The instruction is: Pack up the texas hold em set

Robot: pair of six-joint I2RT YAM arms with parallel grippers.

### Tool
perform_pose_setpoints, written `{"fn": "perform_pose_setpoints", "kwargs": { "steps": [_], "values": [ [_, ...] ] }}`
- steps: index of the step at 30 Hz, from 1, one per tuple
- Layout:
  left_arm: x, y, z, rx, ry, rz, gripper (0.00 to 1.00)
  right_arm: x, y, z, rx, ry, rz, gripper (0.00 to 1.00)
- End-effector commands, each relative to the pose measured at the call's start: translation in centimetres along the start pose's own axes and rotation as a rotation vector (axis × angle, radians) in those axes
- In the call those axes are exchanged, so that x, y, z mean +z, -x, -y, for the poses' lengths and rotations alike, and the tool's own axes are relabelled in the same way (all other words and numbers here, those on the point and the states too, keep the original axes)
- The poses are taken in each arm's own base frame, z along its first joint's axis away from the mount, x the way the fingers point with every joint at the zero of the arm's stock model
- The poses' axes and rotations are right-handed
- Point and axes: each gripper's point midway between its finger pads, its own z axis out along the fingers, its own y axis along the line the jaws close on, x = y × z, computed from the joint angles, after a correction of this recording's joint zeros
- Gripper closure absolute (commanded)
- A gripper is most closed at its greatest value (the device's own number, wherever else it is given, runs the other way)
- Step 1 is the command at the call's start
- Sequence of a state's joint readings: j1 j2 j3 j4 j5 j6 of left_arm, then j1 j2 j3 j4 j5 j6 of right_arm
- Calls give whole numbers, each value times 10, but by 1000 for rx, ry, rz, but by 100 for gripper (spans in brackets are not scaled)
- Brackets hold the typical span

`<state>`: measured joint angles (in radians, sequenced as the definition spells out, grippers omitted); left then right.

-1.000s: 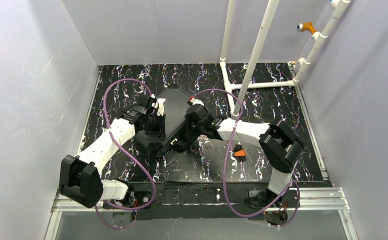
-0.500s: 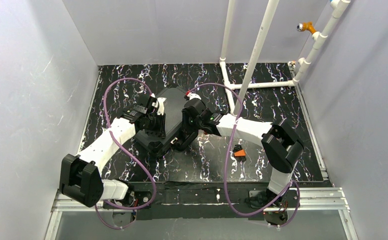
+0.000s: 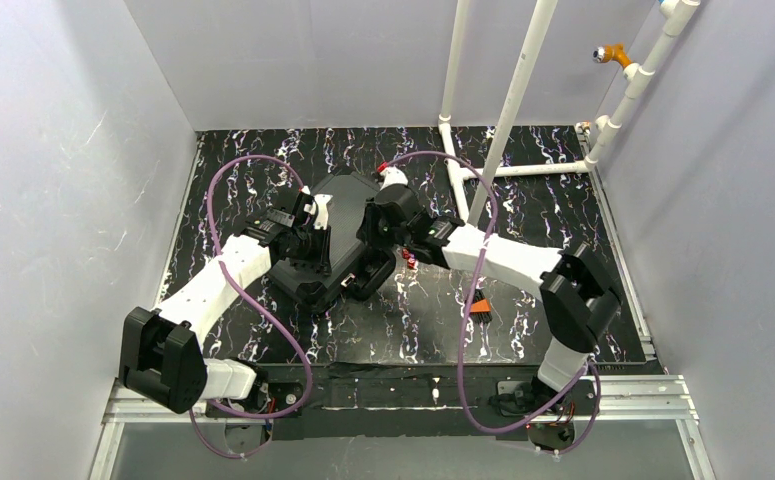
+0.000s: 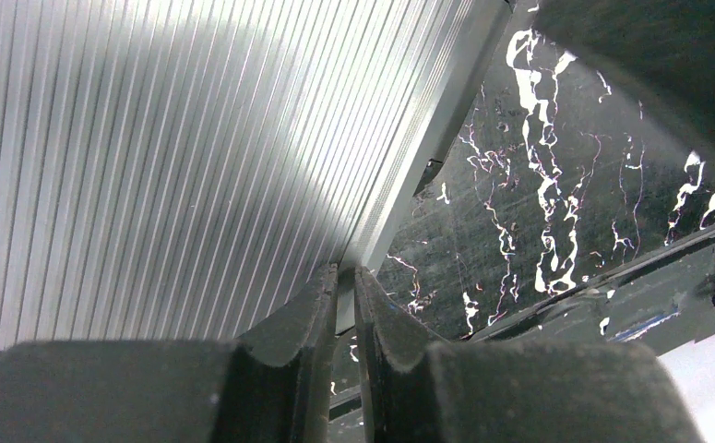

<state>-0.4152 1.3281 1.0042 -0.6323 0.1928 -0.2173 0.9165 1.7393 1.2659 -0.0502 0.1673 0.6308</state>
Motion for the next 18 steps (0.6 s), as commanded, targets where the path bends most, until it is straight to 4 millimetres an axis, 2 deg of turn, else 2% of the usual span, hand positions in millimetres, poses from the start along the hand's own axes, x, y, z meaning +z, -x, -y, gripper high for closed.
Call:
{"fn": "perform_pose_setpoints", "kwargs": {
  "steps": [1,4,8,14,18],
  "values": [
    [15,-78,-17,-35,65,-315,88,-27,50,-5,21,9,173,76],
    [15,-78,-18,-36,66,-316,88,-29,41,11,18,-45,165,77],
    [15,-78,-17,-36,66,-317,88,-26,19,29,12,-101,108,79],
    [15,-78,-18,-36,66,-318,88,-16,-4,38,22,-115,47,81],
    [15,-78,-18,-36,66,-318,88,-6,-12,37,32,-100,24,82]
  ]
}}
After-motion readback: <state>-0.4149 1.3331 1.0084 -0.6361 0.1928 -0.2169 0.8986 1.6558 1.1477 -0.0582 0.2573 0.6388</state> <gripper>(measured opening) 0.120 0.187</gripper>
